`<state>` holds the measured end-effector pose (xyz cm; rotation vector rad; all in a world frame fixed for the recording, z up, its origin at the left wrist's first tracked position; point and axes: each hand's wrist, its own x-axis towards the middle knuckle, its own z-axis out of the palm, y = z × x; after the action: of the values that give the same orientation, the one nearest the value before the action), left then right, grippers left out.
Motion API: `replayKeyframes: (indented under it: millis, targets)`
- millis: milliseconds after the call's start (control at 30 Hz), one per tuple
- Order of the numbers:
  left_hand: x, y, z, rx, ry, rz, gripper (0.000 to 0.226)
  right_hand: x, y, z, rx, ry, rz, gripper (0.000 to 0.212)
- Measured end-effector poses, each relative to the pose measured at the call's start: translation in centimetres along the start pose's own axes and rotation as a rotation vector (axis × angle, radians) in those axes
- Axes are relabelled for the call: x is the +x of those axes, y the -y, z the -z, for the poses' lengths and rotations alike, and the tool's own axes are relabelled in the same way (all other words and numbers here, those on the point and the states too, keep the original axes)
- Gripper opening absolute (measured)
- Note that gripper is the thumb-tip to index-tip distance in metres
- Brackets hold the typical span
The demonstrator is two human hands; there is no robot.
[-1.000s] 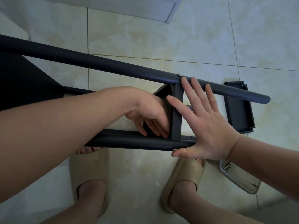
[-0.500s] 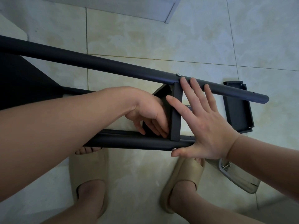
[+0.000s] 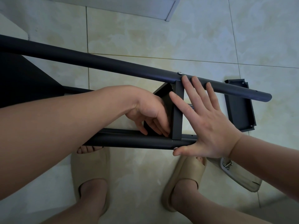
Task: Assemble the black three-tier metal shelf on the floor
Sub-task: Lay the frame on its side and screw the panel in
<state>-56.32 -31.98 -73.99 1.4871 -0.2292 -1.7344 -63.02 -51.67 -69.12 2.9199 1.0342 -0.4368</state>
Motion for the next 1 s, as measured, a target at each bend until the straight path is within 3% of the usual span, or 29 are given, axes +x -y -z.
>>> replayKeyframes:
  millis: [300, 1000]
  targets:
    - [0.12, 0.02, -0.11, 0.015, -0.005, 0.045, 0.006, -0.04, 0.17, 0.18, -0.020, 0.011, -0.033, 0.135]
    - [-0.10, -0.26, 0.04, 0.038, 0.018, 0.042, 0.013, 0.05, 0.12, 0.22, -0.010, 0.020, -0.032, 0.135]
